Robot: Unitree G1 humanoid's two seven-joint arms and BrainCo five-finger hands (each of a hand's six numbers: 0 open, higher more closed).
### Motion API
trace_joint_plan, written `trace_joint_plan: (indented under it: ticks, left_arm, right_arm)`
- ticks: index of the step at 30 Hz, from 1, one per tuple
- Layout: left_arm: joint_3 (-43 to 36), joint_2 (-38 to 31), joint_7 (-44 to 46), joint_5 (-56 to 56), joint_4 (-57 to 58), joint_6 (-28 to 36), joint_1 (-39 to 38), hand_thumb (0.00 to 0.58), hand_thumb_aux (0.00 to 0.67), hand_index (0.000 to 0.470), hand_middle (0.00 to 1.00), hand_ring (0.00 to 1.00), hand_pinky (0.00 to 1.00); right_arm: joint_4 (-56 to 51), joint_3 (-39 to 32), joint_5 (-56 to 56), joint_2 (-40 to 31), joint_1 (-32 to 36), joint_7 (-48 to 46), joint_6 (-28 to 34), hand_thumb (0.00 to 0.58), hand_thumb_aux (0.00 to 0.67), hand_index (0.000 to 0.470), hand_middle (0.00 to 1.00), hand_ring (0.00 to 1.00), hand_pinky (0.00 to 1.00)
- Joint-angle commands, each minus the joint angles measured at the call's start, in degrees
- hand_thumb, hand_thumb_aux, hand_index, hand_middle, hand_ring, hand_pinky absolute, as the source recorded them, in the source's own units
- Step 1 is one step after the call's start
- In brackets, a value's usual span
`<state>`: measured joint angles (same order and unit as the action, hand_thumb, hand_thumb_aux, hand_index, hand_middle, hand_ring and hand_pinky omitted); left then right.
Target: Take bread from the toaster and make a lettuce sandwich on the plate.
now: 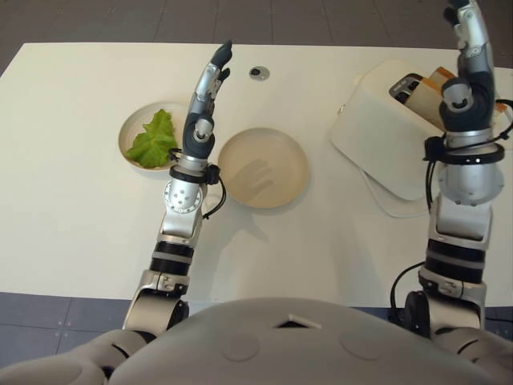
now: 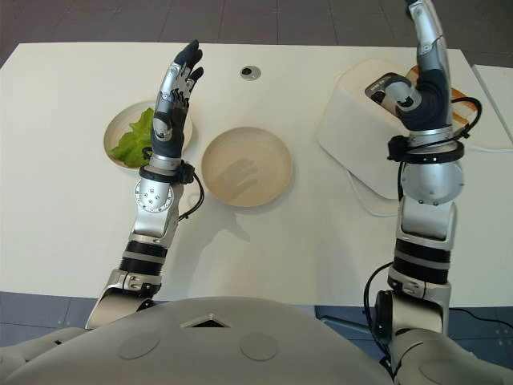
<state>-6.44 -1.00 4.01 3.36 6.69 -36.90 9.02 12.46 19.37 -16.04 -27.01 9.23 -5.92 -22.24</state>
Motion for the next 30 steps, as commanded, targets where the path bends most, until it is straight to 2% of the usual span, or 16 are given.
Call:
trace_joint_plan:
  ticks: [1, 6, 11, 14, 15, 18, 21, 24, 26, 27, 29, 30]
  left_arm:
    - [-0.02, 0.13, 0.05, 0.26, 0.77, 0.09, -0.16, 0.0, 0.0, 0.0, 0.0, 0.0, 0.0]
    - [-0.21, 0.32, -0.01, 0.46, 1.65, -0.44, -0.18, 0.0, 0.0, 0.0, 0.0, 0.0, 0.0]
    - [-0.92, 0.71, 0.1, 0.74, 1.69, -0.67, -0.76, 0.0, 0.0, 0.0, 0.0, 0.0, 0.0]
    - [-0.99, 0.76, 0.07, 0.76, 1.39, -0.53, -1.1, 0.0, 0.0, 0.0, 0.0, 0.0, 0.0]
    - [-1.03, 0.8, 0.04, 0.8, 1.26, -0.46, -1.23, 0.0, 0.0, 0.0, 0.0, 0.0, 0.0]
    - [-1.21, 0.9, -0.07, 1.03, 1.15, -0.39, -1.5, 0.0, 0.0, 0.0, 0.0, 0.0, 0.0]
    - [-1.23, 0.96, -0.14, 1.17, 1.08, -0.22, -1.56, 0.0, 0.0, 0.0, 0.0, 0.0, 0.0]
    - [-1.21, 1.07, -0.14, 1.28, 1.38, -0.18, -1.51, 0.0, 0.0, 0.0, 0.0, 0.0, 0.0]
    - [-1.21, 1.11, -0.12, 1.27, 1.38, -0.12, -1.52, 0.0, 0.0, 0.0, 0.0, 0.0, 0.0]
    - [-1.19, 1.14, -0.17, 1.31, 1.35, -0.08, -1.54, 0.0, 0.0, 0.0, 0.0, 0.0, 0.0]
    - [-1.19, 1.22, -0.29, 1.45, 1.44, -0.09, -1.54, 0.0, 0.0, 0.0, 0.0, 0.0, 0.0]
    - [-1.23, 1.27, -0.35, 1.58, 1.62, -0.18, -1.56, 0.0, 0.0, 0.0, 0.0, 0.0, 0.0]
  right_arm:
    - [-6.61, 4.69, -9.52, -11.22, -0.19, 0.64, 5.03, 0.0, 0.0, 0.0, 0.0, 0.0, 0.0]
    - [-25.82, 2.55, -12.69, -21.05, 1.0, -1.7, 11.61, 0.0, 0.0, 0.0, 0.0, 0.0, 0.0]
    - [-37.22, 0.5, -9.63, -24.8, 1.88, -4.05, 10.91, 0.0, 0.0, 0.0, 0.0, 0.0, 0.0]
    - [-37.51, -1.48, -7.82, -25.29, 1.07, -5.7, 9.05, 0.036, 0.021, 0.015, 0.0, 0.0, 0.0]
    - [-36.91, -2.06, -6.99, -25.34, 0.64, -6.45, 8.28, 0.018, 0.011, 0.007, 0.0, 0.0, 0.0]
    - [-34.2, -3.12, -4.44, -25.33, -0.64, -8.54, 6.43, 0.023, 0.013, 0.009, 0.0, 0.0, 0.0]
    - [-32.46, -3.59, -3.18, -25.66, -1.47, -9.32, 5.65, 0.083, 0.05, 0.035, 0.0, 0.0, 0.0]
    - [-31.39, -3.14, -2.58, -26.04, -2.65, -9.14, 5.64, 0.005, 0.003, 0.002, 0.0, 0.0, 0.0]
    - [-31.34, -3.06, -2.46, -26.38, -3.23, -8.85, 5.72, 0.009, 0.005, 0.004, 0.0, 0.0, 0.0]
    - [-31.57, -3.32, -2.46, -26.58, -3.27, -8.85, 5.75, 0.053, 0.032, 0.022, 0.0, 0.0, 0.0]
    - [-31.89, -3.73, -2.4, -26.79, -3.34, -8.92, 5.72, 0.096, 0.058, 0.041, 0.0, 0.0, 0.0]
    - [-32.03, -3.86, -2.36, -26.88, -3.44, -8.89, 5.7, 0.144, 0.089, 0.063, 0.0, 0.0, 0.0]
